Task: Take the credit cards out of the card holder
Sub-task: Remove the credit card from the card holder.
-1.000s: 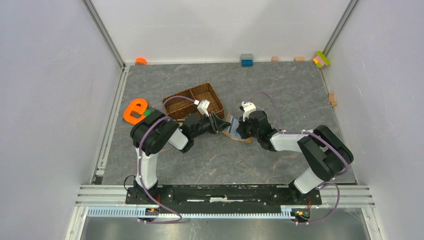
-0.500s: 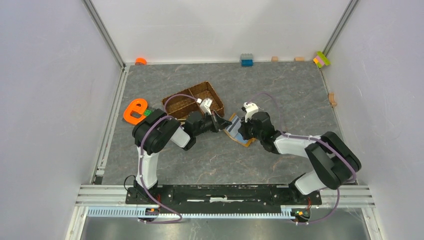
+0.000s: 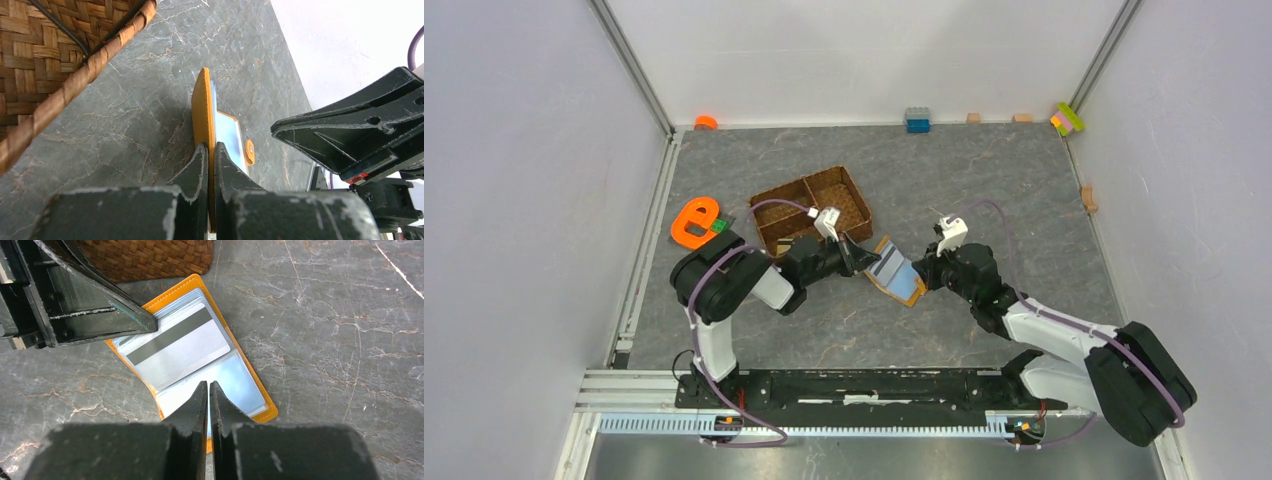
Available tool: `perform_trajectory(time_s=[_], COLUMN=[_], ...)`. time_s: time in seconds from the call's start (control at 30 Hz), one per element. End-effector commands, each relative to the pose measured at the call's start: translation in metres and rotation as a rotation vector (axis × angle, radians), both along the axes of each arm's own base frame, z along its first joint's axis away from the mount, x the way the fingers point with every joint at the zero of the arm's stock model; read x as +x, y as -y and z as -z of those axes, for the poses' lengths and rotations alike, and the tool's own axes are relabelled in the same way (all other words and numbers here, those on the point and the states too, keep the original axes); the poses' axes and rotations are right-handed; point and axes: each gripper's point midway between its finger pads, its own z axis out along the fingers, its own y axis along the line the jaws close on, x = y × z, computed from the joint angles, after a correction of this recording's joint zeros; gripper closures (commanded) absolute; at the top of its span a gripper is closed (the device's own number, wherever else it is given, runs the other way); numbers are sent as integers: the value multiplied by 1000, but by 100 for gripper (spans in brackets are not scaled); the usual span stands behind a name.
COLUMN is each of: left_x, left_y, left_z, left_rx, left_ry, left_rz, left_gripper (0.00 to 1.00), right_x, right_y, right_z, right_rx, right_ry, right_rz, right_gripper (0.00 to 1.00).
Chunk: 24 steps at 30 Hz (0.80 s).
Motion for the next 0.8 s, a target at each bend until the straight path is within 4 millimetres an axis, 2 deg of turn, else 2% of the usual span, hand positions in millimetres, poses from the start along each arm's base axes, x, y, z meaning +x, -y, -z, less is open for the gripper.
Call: perform_trajectory(time_s=[0.0, 0.27, 0.43, 0.53, 0.6, 0.77], left_x=[5, -3, 2, 13, 21, 47], left_y=[-3, 18, 19, 18, 17, 2], left_z=[-31, -40, -67, -97, -124, -206], left_rx=[-20, 43, 88, 140, 141, 66], left_ry=[50, 26, 68, 118, 169, 292], left_rz=[-50, -25, -68, -106, -130, -284], left_gripper=[98, 98, 98, 98, 98, 98], right_x=[4, -1, 2, 7, 13, 27], right_y=[-10, -13, -2, -2, -2, 2], right_z=[-37, -72, -98, -127, -151, -211], right_rx=[88, 140, 146, 167, 181, 257], right_ry=[90, 121, 187, 246, 283, 386], right_rz=[-30, -49, 4, 16, 29, 96], right_gripper=[91, 88, 80, 78, 78, 78])
